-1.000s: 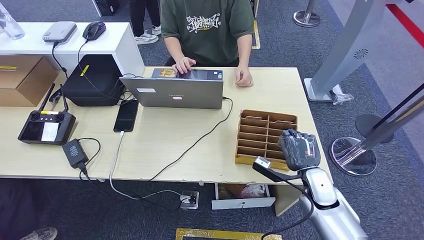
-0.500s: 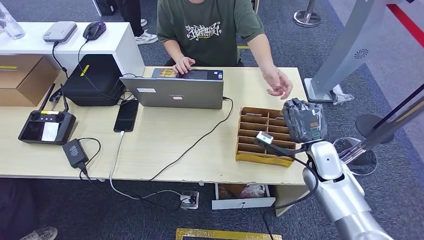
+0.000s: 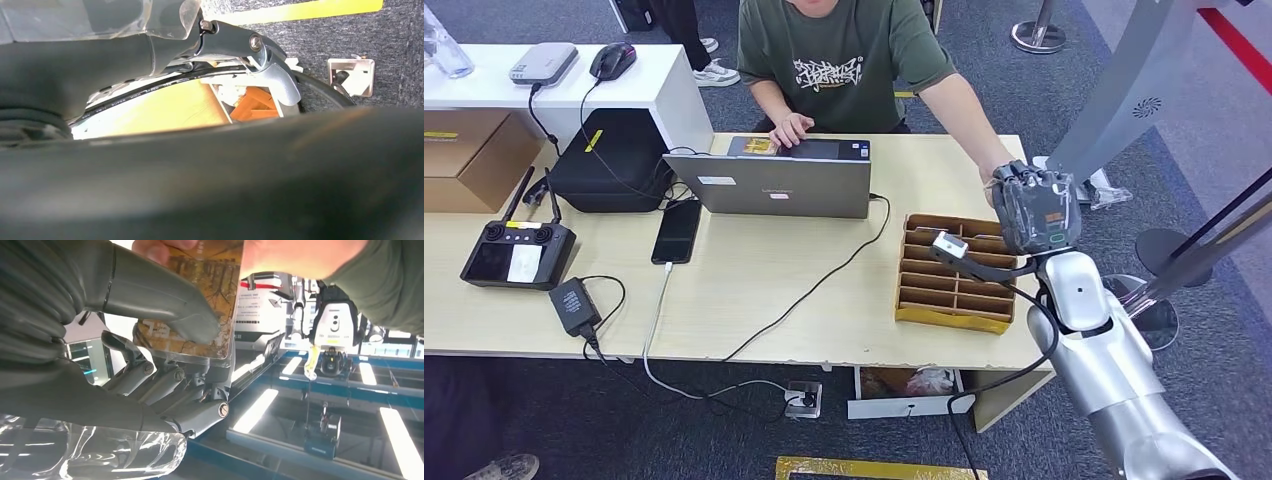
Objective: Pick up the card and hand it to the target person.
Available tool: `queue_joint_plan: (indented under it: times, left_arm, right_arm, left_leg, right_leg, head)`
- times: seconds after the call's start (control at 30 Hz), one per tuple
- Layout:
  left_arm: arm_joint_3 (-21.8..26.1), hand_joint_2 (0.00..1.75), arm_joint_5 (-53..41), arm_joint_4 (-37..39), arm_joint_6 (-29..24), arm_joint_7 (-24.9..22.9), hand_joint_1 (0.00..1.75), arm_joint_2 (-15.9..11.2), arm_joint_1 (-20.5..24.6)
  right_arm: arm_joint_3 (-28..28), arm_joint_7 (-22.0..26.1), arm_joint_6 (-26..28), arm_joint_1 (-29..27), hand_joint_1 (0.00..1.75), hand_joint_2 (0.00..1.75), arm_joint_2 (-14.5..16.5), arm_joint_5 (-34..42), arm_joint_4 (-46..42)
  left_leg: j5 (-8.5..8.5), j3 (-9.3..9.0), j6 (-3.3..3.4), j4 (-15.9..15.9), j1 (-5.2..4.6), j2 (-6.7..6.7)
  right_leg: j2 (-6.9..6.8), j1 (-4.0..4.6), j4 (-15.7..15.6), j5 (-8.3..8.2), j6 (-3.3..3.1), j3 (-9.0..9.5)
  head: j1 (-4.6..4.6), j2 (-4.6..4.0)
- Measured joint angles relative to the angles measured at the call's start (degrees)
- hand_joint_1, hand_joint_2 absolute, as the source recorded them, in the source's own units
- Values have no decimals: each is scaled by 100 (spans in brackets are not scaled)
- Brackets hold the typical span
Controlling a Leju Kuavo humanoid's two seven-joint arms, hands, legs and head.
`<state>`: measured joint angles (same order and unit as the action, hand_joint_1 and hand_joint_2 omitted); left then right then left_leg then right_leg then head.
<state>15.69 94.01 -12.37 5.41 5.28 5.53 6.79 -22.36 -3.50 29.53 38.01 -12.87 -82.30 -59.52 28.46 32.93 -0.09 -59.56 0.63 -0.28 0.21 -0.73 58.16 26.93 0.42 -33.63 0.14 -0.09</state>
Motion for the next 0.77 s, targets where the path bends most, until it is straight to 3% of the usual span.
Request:
queue_joint_plan:
  times: [0.1, 0.13, 0.77]
  left_arm:
    - [0, 0, 0, 0, 0, 12, 0, 1, 1]
    - [0, 0, 0, 0, 0, 19, 0, 2, 2]
    - [0, 0, 0, 0, 0, 60, 0, 17, 1]
  right_arm:
    - [0, 1, -7, 87, 28, 175, 67, -23, 23]
    - [0, 3, -1, 107, 1, 175, 88, -19, 30]
    - [0, 86, 534, 112, 0, 175, 196, 183, 98]
  left_leg:
    - [0, 0, 0, 0, 0, -1]
    - [0, 0, 0, 0, 0, -1]
    - [0, -2, 0, -1, 0, 0]
  right_leg:
    - [0, 0, 0, 0, 0, 0]
    - [0, 0, 0, 0, 0, 0]
    - [0, 0, -1, 0, 0, -1]
  head:
    - [0, 0]
    - [0, 0]
    - [-1, 0]
